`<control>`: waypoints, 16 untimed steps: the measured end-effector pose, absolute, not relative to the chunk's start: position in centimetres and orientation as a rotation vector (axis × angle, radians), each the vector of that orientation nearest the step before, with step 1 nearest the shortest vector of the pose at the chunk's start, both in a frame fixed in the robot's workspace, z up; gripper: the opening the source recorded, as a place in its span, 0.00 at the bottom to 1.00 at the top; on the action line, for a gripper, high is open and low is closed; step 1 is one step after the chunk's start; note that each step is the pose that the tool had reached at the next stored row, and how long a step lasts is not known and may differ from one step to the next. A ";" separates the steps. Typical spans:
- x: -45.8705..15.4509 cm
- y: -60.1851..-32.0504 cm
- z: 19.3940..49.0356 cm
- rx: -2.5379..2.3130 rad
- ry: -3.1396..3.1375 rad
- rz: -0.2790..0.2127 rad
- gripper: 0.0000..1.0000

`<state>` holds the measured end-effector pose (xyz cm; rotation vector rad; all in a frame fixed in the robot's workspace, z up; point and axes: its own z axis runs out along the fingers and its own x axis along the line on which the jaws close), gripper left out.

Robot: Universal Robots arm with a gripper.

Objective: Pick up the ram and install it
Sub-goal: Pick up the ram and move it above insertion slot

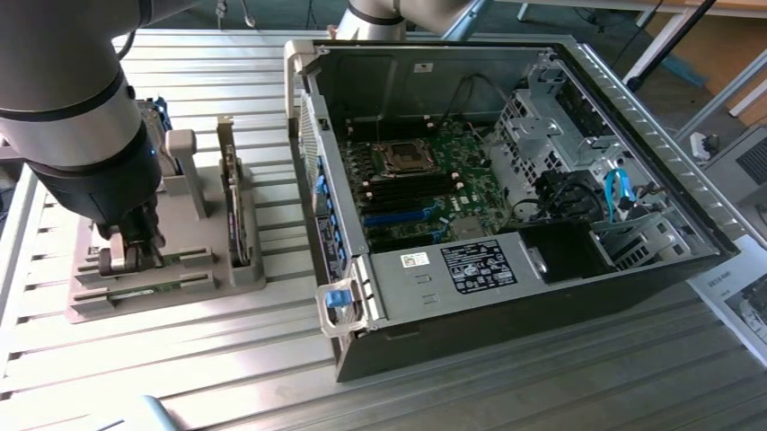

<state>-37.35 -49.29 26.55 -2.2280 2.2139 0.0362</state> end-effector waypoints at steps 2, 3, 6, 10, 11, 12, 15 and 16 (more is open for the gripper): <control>-37.3 -49.3 26.4 -2.228 2.214 0.036 0.30; -37.3 -49.3 26.3 -2.228 2.214 0.036 0.30; -37.3 -49.3 26.1 -2.228 2.214 0.037 0.30; -37.3 -49.3 25.5 -2.228 2.214 0.037 0.30; -37.4 -49.3 25.5 -2.228 2.214 0.037 0.30; -37.4 -49.3 25.5 -2.228 2.214 0.037 0.30; -37.3 -49.3 25.5 -2.228 2.214 0.037 0.30; -37.4 -49.3 25.5 -2.228 2.214 0.037 0.30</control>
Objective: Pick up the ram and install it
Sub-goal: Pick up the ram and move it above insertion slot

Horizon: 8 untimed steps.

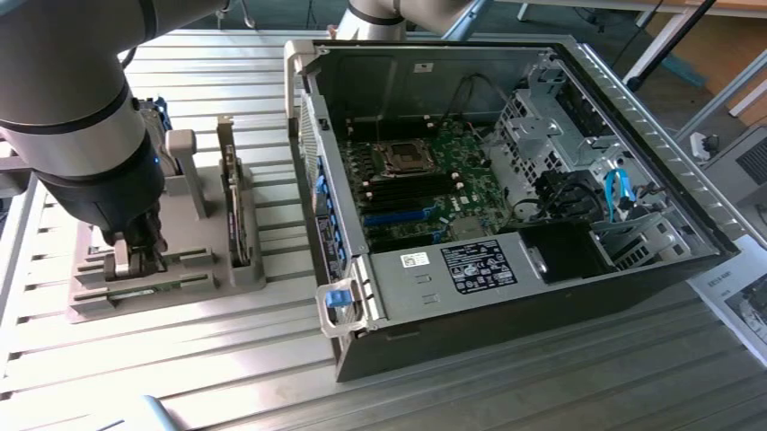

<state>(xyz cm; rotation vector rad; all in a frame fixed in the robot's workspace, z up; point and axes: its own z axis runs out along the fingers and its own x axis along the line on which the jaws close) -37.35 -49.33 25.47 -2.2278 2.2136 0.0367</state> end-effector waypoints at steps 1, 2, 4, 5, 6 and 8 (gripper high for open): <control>-37.3 -49.4 25.5 -2.228 2.213 0.037 0.30; -37.3 -49.4 25.4 -2.228 2.213 0.037 0.30; -37.3 -49.7 25.5 -2.228 2.214 0.037 0.30; -37.3 -49.8 25.5 -2.228 2.214 0.037 0.30; -37.3 -49.8 25.5 -2.228 2.214 0.037 0.30; -37.3 -49.8 25.5 -2.228 2.214 0.037 0.30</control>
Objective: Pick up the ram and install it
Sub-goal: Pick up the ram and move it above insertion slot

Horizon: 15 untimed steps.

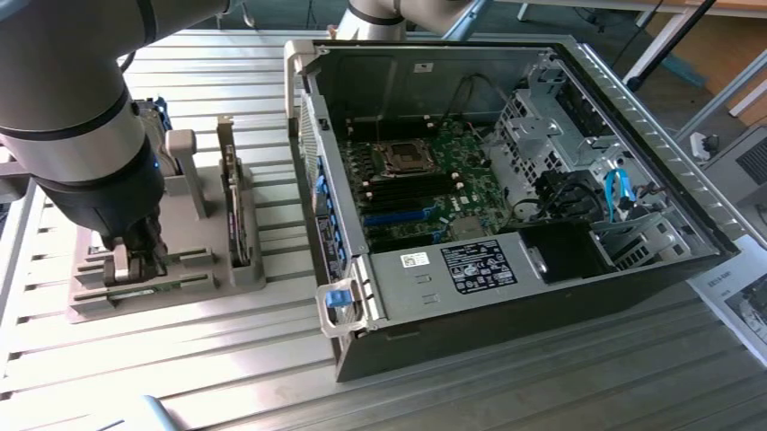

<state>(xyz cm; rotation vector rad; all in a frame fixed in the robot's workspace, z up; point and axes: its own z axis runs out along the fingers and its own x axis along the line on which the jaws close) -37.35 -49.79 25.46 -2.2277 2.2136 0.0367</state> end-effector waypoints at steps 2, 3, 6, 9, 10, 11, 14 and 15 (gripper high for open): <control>-37.4 -49.8 25.5 -2.228 2.213 0.037 0.30; -37.4 -49.8 25.4 -2.227 2.213 0.038 0.30; -37.3 -49.8 25.0 -2.226 2.212 0.040 0.30; -37.3 -49.9 24.6 -2.226 2.212 0.041 0.30; -37.4 -50.0 24.5 -2.226 2.211 0.041 0.30; -37.4 -50.0 24.3 -2.226 2.212 0.041 0.30; -37.4 -50.1 23.9 -2.226 2.211 0.041 0.30; -37.4 -50.1 23.8 -2.226 2.211 0.041 0.30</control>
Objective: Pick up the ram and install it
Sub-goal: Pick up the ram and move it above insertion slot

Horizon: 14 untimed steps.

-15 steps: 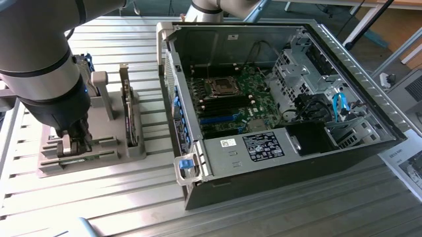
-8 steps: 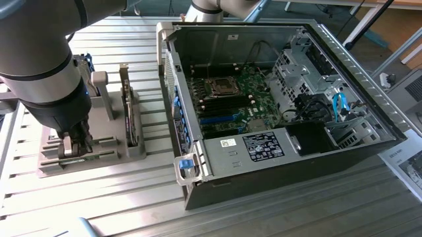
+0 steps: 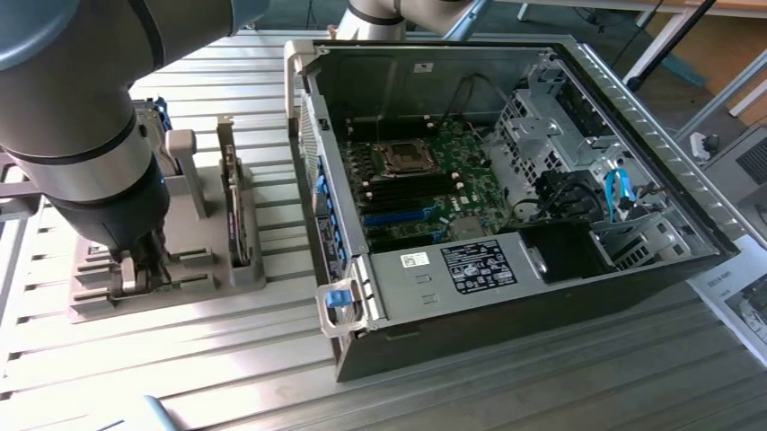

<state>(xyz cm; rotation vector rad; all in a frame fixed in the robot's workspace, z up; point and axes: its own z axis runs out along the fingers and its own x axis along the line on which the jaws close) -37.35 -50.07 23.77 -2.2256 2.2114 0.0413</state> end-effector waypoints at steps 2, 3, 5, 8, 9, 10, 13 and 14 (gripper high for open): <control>-37.3 -50.1 23.4 -2.226 2.211 0.041 0.30; -37.3 -50.1 23.3 -2.226 2.211 0.041 0.30; -37.4 -50.2 23.1 -2.226 2.211 0.041 0.30; -37.4 -50.3 22.8 -2.226 2.211 0.041 0.30; -37.4 -50.3 22.6 -2.226 2.211 0.041 0.30; -37.4 -50.3 22.5 -2.226 2.211 0.041 0.30; -37.4 -50.3 22.2 -2.226 2.211 0.041 0.30; -37.3 -50.3 22.2 -2.226 2.211 0.041 0.30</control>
